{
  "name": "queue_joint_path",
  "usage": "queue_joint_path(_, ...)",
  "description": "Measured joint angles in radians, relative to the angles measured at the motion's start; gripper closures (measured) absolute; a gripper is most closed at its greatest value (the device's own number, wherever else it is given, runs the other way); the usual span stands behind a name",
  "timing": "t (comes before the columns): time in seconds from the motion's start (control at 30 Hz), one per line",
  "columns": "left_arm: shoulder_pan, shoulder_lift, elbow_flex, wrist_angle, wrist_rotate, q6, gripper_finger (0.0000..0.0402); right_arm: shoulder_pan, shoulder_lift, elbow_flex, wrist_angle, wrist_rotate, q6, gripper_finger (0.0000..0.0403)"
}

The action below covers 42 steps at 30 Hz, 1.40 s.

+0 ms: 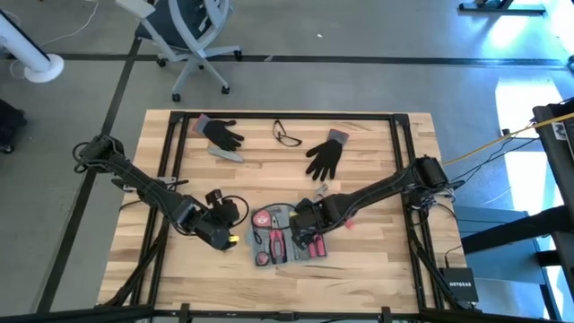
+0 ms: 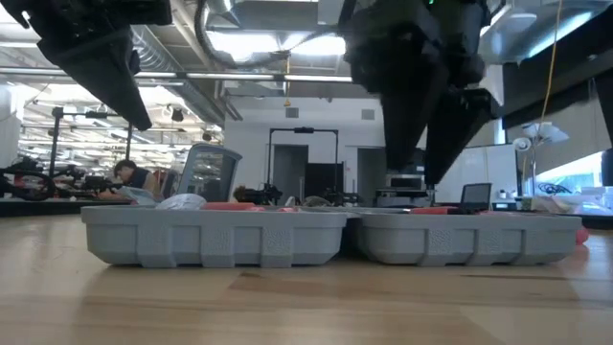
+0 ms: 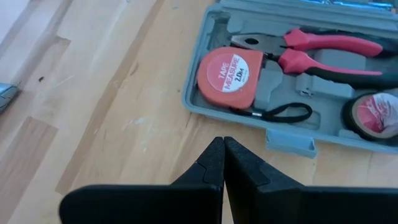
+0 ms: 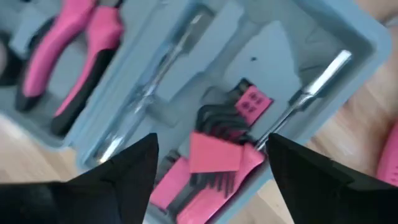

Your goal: Prefit tool cases

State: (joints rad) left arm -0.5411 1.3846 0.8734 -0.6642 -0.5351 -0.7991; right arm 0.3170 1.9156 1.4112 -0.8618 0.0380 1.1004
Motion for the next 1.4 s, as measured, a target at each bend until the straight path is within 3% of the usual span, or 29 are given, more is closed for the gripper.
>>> queue_joint_path(0.37, 0.000, 0.000, 0.000, 0.003, 0.026, 0.018, 0.0401, 0.005, 0.047, -0.009, 0.010, -0.089, -0.056, 0.0112)
queue_joint_path(1.4, 0.006, 0.000, 0.000, 0.003, 0.076, -0.017, 0.0401, -0.003, 0.077, 0.023, -0.121, 0.056, -0.141, 0.0112)
